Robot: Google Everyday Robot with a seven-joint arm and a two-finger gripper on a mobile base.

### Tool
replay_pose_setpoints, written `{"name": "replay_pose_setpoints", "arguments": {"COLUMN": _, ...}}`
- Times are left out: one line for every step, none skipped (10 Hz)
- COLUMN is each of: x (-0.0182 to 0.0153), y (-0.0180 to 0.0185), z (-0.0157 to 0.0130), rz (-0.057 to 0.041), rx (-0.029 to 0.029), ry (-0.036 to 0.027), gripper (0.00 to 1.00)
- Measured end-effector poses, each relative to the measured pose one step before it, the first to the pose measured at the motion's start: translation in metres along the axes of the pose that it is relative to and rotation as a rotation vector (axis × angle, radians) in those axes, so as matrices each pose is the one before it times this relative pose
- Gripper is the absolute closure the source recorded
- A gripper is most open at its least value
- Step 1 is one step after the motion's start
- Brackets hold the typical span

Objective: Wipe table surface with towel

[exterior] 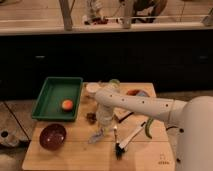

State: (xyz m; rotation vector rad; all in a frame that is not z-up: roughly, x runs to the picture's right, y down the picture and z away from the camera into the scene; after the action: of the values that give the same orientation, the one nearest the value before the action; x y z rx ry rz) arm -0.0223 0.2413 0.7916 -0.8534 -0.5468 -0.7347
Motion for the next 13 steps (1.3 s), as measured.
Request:
{"name": "replay_pose_setpoints", "arguments": {"x": -0.0117, "y": -0.01457, "z": 0.00234, "rz": -0.02858, "rx": 0.01516, "ry": -0.01949, "gripper": 1.0}}
{"name": "replay_pose_setpoints", "arguments": {"x": -0.01376, "y": -0.01433, "z": 0.00403, "rz": -0.032, "rx": 0.01098, "ry": -0.02411, "gripper": 1.0}}
{"name": "replay_pose_setpoints", "arguments": {"x": -0.0236, "y": -0.01906, "z": 0.00857, "rz": -0.0533, "rx": 0.00686, "ry": -0.03728, "gripper": 1.0}}
{"name": "replay_pose_setpoints", "arguments": {"x": -0.00993, "y": -0.00709, "z": 0.00483, "rz": -0.01231, "rx": -0.00194, "ry": -0.01437, "gripper": 1.0}}
{"name": "replay_pose_setpoints", "arguments": {"x": -0.00567, "y": -0.00184, "z": 0.00367, "rz": 0.00143, "rx": -0.00353, "ry": -0.0098, "gripper": 1.0}}
{"name": "replay_pose_setpoints", "arguments": {"x": -0.00133, "y": 0.00202, "z": 0.00183, "rz": 0.00541, "rx": -0.00298, "ry": -0.00423, "gripper": 1.0}}
{"name": "replay_pose_setpoints", "arguments": {"x": 0.00107, "y": 0.00741, "z": 0.00089, "rz": 0.0147, "rx": -0.00338, "ry": -0.00246, "gripper": 1.0}}
{"name": "replay_pose_setpoints", "arguments": {"x": 0.00373, "y": 0.00842, "z": -0.00062, "rz": 0.01376, "rx": -0.00204, "ry": 0.00208, "gripper": 1.0}}
{"name": "replay_pose_setpoints", "arguments": {"x": 0.00841, "y": 0.01266, "z": -0.00268, "rz": 0.02225, "rx": 0.00302, "ry": 0.00448, "gripper": 1.0}}
{"name": "replay_pose_setpoints", "arguments": {"x": 0.01183, "y": 0.01416, "z": -0.00389, "rz": 0.02096, "rx": 0.00137, "ry": 0.00728, "gripper": 1.0}}
{"name": "replay_pose_setpoints", "arguments": {"x": 0.01679, "y": 0.01691, "z": -0.00499, "rz": 0.02969, "rx": -0.0003, "ry": 0.01035, "gripper": 1.0}}
{"name": "replay_pose_setpoints", "arguments": {"x": 0.01159, "y": 0.00666, "z": -0.00383, "rz": 0.0161, "rx": 0.00158, "ry": 0.00669, "gripper": 1.0}}
{"name": "replay_pose_setpoints", "arguments": {"x": 0.00641, "y": 0.00306, "z": -0.00172, "rz": 0.00581, "rx": 0.00109, "ry": 0.003, "gripper": 1.0}}
